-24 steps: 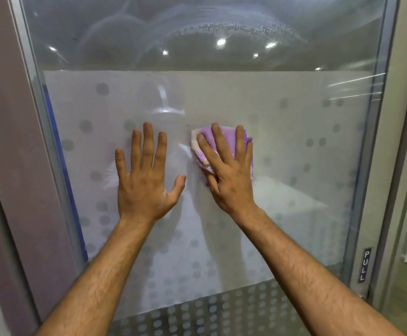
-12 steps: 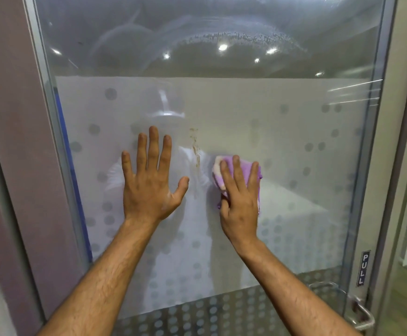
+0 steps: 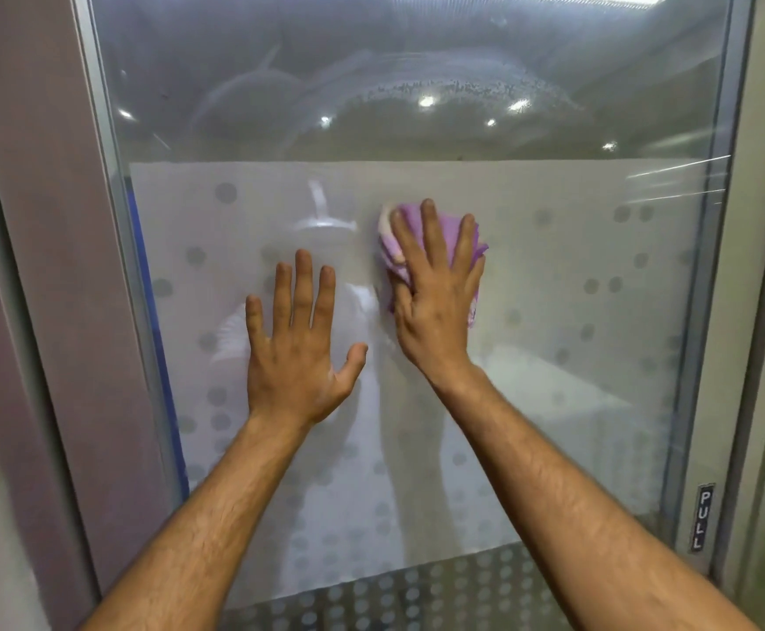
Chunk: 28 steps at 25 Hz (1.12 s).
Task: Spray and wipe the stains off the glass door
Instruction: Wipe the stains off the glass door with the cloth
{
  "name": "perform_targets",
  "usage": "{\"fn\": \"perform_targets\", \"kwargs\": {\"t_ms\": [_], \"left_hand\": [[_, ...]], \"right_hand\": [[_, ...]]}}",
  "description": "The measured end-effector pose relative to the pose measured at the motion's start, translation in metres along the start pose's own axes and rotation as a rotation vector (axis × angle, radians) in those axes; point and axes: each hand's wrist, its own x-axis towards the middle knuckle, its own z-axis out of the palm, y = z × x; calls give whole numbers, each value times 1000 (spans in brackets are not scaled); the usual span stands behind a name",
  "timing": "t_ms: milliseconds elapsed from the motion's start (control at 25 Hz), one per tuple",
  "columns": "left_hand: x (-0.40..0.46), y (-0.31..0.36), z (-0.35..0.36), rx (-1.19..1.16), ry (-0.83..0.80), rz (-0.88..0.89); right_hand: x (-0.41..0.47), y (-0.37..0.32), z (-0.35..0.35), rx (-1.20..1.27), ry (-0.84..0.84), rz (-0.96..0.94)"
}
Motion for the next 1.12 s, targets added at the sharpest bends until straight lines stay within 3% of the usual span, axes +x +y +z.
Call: {"fn": "perform_targets", "kwargs": {"t_ms": [320,520,600,720,840,1000,1120], "left_hand": [[-8,-25,-3,15,-28,111],[-10,-24,0,-6,-27,91],[-11,-25,0,-1,-23,95],[-14,-25,3,-5,-7,84],[-18,-23,6,-12,13,65],[-18,-23,9,-13,16,63],[-18,-22,9,-19,18,59]], "right_hand": [[-49,65,9,-268,-61,-549],[-82,130,-9,-344,-21,-610],[-85,149,-20,-367,-25,-502],[-94,168,-32,-317,29,-112],[-112,181,-34,-172,207,233],[-135,149,-7,49,486,633],[-139,108,13,116,460,754]]}}
